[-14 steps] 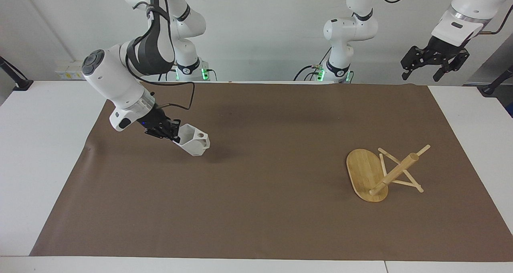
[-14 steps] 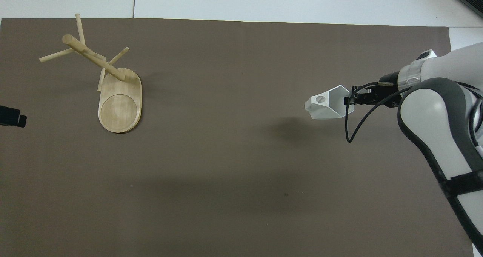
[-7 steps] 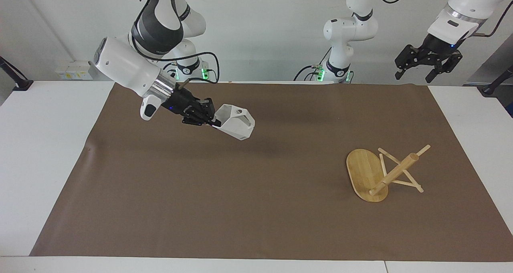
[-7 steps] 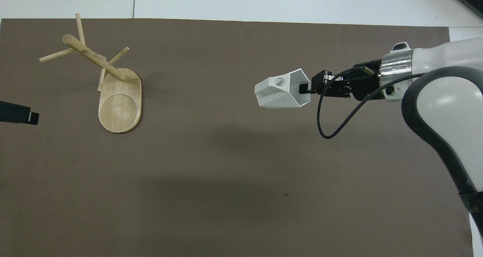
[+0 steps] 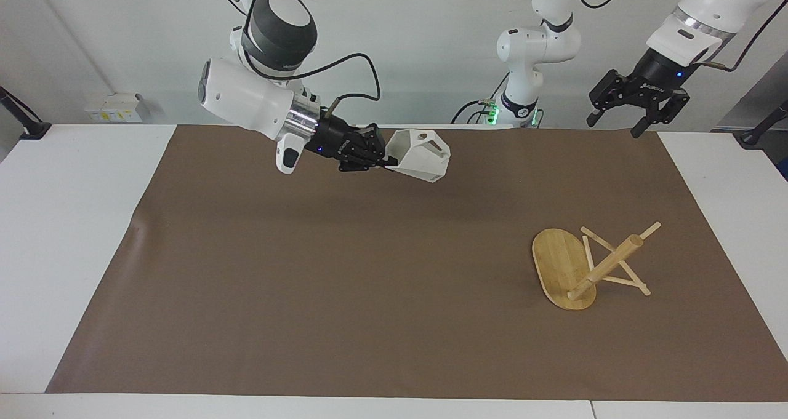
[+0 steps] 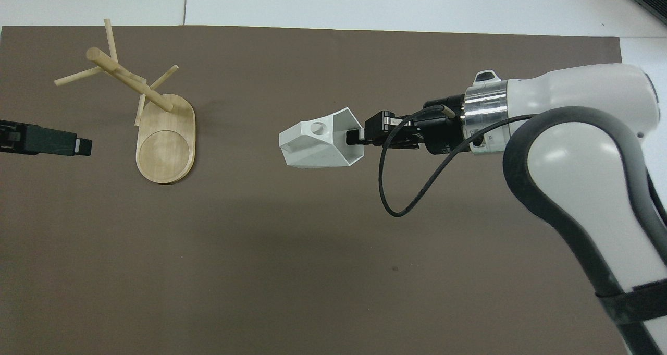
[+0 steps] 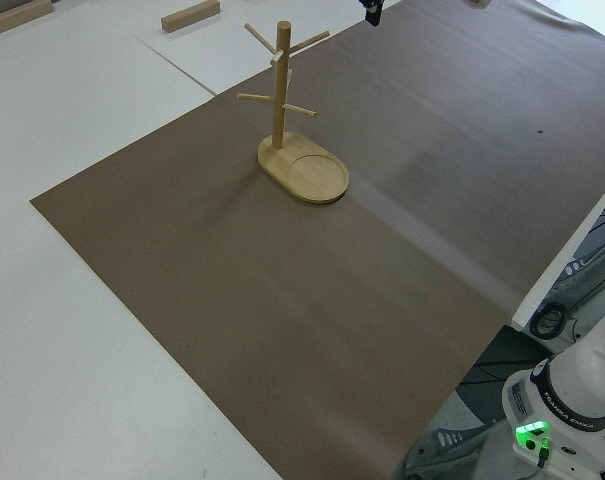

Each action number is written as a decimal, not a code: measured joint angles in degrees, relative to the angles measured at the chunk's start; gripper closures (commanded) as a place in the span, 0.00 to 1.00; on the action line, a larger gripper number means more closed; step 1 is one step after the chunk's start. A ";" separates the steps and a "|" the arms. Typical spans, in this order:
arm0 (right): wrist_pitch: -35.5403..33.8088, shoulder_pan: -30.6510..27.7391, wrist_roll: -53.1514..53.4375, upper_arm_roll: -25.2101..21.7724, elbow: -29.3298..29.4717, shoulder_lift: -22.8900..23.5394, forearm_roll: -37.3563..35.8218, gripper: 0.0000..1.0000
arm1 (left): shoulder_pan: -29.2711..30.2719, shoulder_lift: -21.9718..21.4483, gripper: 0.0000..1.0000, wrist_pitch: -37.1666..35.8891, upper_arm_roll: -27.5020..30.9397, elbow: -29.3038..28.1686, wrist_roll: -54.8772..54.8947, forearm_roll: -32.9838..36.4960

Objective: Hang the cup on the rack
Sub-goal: 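Hold the cup with the right gripper while the left gripper reaches it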

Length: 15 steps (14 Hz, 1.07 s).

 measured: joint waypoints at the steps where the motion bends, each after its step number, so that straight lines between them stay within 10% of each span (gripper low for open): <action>1: 1.97 0.01 0.03 1.64 -0.01 0.00 0.04 1.00 | -1.22 -0.08 0.00 1.17 -0.20 -0.18 1.46 -0.24; 15: 6.80 0.03 0.65 8.15 0.20 0.00 5.02 1.00 | -8.82 -4.93 0.00 7.21 -0.42 -9.92 44.80 -6.72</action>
